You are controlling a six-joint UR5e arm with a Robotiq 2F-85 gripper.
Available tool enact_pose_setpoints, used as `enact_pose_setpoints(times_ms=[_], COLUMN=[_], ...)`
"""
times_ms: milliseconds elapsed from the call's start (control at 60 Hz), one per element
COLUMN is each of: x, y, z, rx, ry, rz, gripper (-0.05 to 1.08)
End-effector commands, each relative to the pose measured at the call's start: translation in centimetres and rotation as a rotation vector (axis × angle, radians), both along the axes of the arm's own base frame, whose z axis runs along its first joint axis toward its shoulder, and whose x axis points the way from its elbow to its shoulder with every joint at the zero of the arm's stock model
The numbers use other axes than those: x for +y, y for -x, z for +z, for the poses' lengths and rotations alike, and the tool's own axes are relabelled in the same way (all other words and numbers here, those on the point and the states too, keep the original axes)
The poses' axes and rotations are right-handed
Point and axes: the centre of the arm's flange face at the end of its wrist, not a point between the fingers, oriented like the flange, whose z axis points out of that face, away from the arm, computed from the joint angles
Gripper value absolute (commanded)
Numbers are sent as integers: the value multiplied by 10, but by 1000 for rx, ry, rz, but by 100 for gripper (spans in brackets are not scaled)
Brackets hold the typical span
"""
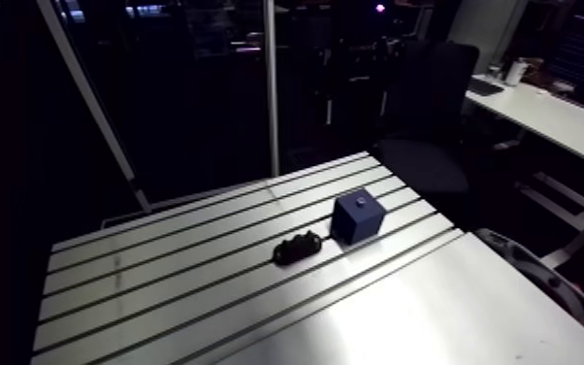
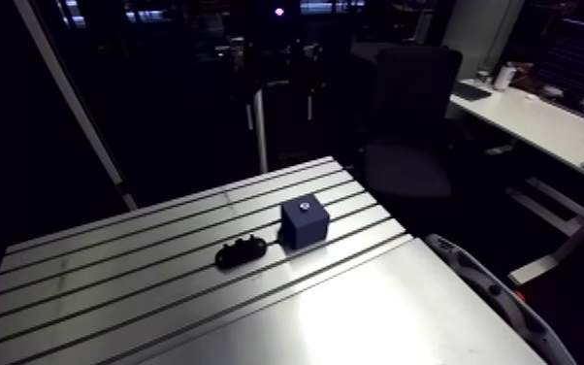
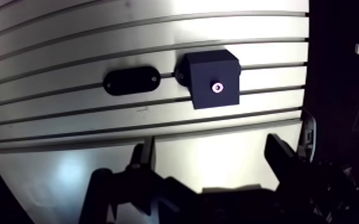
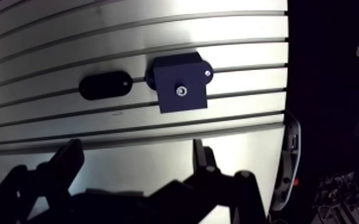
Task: Pick up the M10 bolt and insert it into the hole until fully seated.
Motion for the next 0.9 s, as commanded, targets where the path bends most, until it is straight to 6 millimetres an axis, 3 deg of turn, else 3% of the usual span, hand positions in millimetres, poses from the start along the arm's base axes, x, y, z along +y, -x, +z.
enact_pose_setpoints(times_ms=[17,200,267,367,600,900], x=[-134,-179,-203,-220,-225,-225], y=[-24,-25,-26,-27,-25,-25], z=[72,77,78,83,105,107], rx=[56,60,61,66,71,72], ry=[-10,-12,-13,-17,-23,-22], rz=[94,89,95,101,108,108], gripper=[1,1,1,1,1,1])
